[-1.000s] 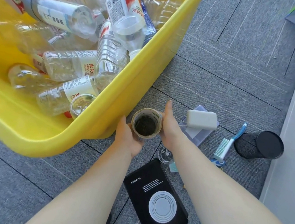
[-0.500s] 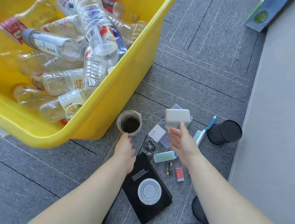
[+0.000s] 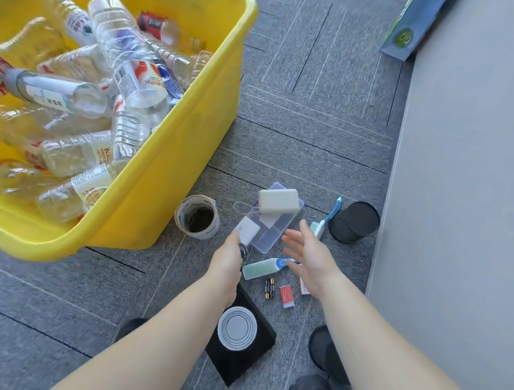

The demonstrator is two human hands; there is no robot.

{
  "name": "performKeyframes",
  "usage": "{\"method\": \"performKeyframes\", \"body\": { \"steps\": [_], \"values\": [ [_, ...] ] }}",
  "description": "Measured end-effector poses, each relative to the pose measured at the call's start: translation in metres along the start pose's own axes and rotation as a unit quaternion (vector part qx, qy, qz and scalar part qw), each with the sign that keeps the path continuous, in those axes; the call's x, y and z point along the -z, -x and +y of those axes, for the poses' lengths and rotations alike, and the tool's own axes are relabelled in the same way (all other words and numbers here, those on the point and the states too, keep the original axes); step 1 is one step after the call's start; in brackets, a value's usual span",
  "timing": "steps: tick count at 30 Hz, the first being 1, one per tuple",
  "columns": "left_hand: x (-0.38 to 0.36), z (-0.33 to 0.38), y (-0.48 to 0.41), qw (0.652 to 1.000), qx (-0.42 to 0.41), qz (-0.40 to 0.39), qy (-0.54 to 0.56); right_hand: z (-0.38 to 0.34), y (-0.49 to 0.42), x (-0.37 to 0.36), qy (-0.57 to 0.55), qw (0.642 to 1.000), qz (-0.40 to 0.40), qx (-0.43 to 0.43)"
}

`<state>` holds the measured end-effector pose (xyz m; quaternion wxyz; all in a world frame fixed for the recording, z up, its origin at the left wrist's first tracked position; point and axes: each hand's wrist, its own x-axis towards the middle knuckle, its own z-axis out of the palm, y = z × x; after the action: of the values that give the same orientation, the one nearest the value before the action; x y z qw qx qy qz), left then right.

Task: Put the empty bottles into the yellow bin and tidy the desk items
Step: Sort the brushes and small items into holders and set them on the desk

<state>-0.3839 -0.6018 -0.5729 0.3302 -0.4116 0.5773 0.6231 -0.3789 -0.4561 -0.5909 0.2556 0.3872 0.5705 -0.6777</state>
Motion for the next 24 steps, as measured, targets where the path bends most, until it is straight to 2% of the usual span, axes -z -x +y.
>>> {"method": "performKeyframes", "body": {
  "steps": [2, 4, 7, 9, 12, 15, 18, 22, 24],
  "values": [
    [-0.006, 0.0, -0.003, 0.998, -0.023, 0.002, -0.05, -0.001, -0.002, 0.005, 0.011, 1.0, 0.005, -0.003],
    [-0.011, 0.004, 0.001, 0.982, -0.07, -0.005, -0.173, -0.003, -0.005, 0.009, 0.036, 0.999, 0.011, -0.006],
    [-0.017, 0.008, 0.001, 0.928, -0.153, -0.018, -0.339, -0.005, -0.014, 0.015, 0.104, 0.994, 0.027, -0.005],
    [-0.019, 0.008, -0.006, 0.891, -0.189, -0.027, -0.413, -0.006, -0.019, 0.02, 0.164, 0.985, 0.051, 0.021],
    [-0.022, 0.009, -0.015, 0.838, -0.219, -0.034, -0.5, -0.01, -0.026, 0.032, 0.186, 0.977, 0.093, 0.055],
    [-0.026, 0.014, -0.021, 0.799, -0.241, -0.038, -0.55, -0.013, -0.032, 0.047, 0.226, 0.967, 0.093, 0.071],
    [-0.029, 0.018, -0.028, 0.778, -0.246, -0.037, -0.577, -0.011, -0.041, 0.057, 0.278, 0.952, 0.1, 0.079],
    [-0.032, 0.022, -0.042, 0.766, -0.255, -0.036, -0.589, -0.014, -0.054, 0.07, 0.38, 0.881, 0.233, 0.158],
    [-0.033, 0.024, -0.049, 0.767, -0.261, -0.033, -0.585, -0.021, -0.06, 0.08, 0.424, 0.85, 0.268, 0.163]
  ]
}}
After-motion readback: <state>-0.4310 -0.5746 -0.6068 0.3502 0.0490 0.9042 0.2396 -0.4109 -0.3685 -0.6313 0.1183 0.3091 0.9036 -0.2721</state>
